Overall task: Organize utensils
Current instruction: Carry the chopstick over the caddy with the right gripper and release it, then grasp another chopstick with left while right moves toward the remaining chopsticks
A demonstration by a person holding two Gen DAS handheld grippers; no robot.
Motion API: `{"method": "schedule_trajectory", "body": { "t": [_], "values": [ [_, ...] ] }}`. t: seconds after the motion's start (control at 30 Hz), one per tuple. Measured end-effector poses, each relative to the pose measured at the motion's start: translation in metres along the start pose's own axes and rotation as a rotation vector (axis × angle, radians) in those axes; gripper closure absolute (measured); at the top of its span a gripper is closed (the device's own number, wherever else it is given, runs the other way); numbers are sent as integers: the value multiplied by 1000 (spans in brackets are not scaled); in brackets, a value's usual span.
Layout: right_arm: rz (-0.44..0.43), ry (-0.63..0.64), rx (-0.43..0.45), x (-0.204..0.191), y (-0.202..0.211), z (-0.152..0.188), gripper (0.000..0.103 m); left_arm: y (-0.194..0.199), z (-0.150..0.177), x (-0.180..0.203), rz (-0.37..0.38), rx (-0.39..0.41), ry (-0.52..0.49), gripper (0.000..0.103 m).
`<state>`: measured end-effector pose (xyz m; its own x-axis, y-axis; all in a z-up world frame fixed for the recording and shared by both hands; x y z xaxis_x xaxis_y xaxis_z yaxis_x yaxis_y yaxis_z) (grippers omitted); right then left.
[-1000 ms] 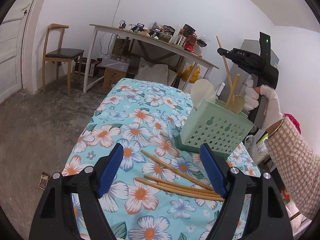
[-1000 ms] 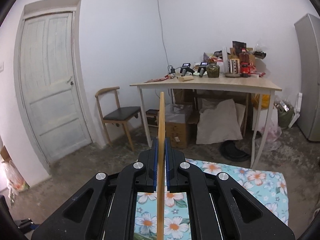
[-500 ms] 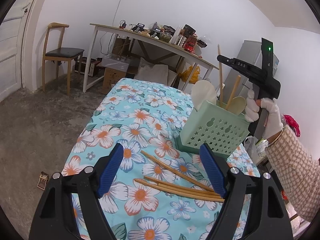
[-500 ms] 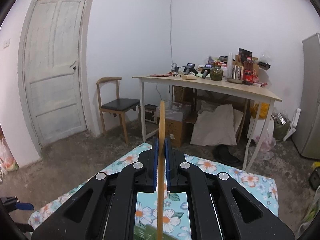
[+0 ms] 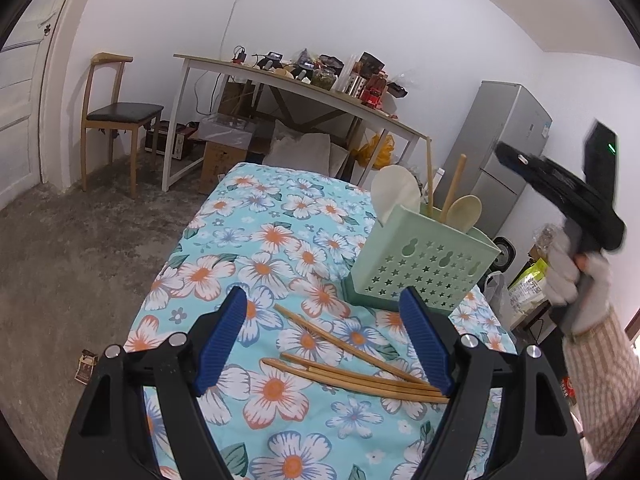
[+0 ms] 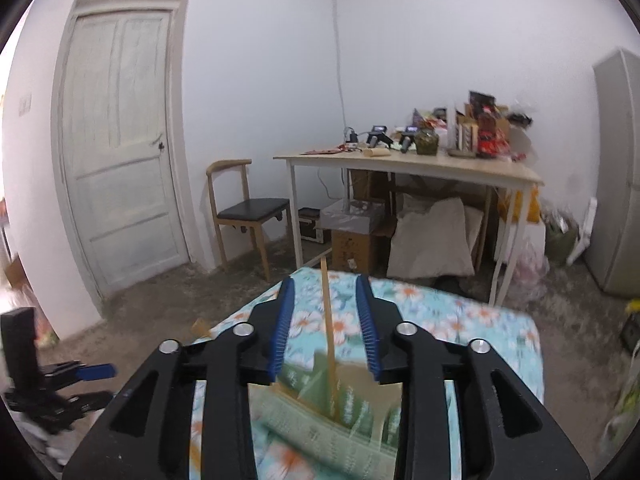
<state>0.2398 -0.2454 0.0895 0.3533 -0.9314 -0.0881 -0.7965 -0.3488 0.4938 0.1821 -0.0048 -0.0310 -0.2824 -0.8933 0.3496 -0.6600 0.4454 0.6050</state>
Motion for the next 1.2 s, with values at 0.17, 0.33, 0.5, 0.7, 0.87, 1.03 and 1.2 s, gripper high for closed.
{"method": "schedule_trajectory", "body": {
  "t": [0.17,0.33,0.5,0.7,0.87,1.03,1.2],
  "values": [
    [-18,-141,-90,5,15,53,57,0,3,7,6,-11,-14,27],
    [36,-282,-254,12,4,119,45,0,7,12,-3,-31,-38,27],
    [76,-386,-384,10,-11,164,30,-7,13,13,-14,-71,-44,27],
    [53,-495,-489,15,-23,203,24,-22,23,15,-41,-140,-33,27],
    [44,-577,-555,31,-31,233,23,-34,33,16,-55,-182,-8,27],
    [-16,-626,-557,33,-34,247,19,-45,34,17,-68,-209,-8,27],
    [-95,-677,-518,35,-31,245,13,-65,27,20,-28,-256,51,27]
  ]
}}
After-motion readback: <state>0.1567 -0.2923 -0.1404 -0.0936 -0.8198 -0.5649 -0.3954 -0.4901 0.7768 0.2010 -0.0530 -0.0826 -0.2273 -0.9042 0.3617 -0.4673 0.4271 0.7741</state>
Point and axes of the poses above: each gripper's, at about its wrist camera, not at the fingertips, and y roughly against the way its jaws point, x to its right, z to its underside, the point moved 9 cm from there along -y, roughly the way its jaws point, and after that the axes turned 9 degrees about -x, right-handed, at the moved point
